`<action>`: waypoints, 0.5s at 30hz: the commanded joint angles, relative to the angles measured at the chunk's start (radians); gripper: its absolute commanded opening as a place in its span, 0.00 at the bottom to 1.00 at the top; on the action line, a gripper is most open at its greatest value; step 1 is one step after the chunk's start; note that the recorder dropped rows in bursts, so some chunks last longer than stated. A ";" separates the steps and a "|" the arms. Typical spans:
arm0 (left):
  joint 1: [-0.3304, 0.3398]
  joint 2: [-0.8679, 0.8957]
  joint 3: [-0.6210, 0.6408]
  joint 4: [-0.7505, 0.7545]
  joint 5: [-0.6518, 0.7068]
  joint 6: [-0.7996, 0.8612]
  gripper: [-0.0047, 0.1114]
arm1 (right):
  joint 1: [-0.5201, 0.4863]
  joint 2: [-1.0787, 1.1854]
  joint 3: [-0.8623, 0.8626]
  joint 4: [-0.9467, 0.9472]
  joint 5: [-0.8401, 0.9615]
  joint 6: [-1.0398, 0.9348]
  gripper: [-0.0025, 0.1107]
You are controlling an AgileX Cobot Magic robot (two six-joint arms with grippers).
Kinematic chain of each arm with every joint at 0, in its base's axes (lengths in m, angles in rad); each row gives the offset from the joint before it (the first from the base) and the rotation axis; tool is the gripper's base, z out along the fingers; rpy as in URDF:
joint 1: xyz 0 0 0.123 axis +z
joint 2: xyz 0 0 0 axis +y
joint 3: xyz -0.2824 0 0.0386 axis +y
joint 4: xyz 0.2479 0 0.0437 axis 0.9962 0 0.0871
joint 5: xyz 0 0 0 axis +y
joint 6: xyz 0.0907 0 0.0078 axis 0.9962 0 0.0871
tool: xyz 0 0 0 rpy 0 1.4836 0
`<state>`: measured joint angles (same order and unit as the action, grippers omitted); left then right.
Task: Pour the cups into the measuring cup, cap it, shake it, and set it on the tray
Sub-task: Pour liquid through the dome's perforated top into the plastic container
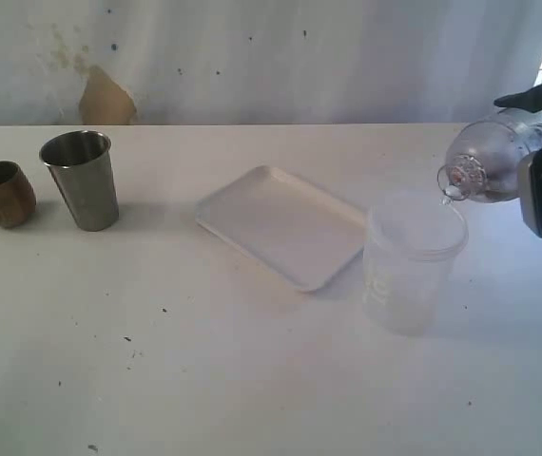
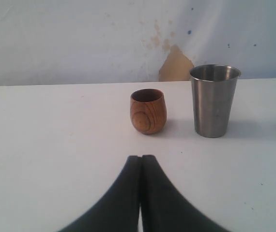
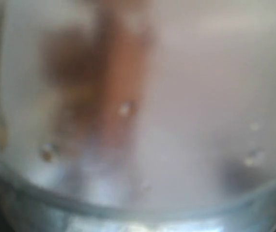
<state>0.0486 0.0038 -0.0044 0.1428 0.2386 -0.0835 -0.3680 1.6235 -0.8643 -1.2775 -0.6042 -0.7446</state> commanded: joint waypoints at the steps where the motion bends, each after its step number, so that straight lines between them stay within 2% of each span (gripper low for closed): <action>1: -0.002 -0.004 0.004 -0.007 -0.001 -0.001 0.04 | 0.000 -0.027 -0.012 0.026 -0.046 -0.013 0.02; 15: -0.002 -0.004 0.004 -0.007 -0.001 -0.001 0.04 | 0.058 -0.036 -0.012 0.028 0.014 -0.112 0.02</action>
<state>0.0486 0.0038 -0.0044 0.1428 0.2386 -0.0835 -0.3136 1.6073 -0.8643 -1.2791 -0.5715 -0.8409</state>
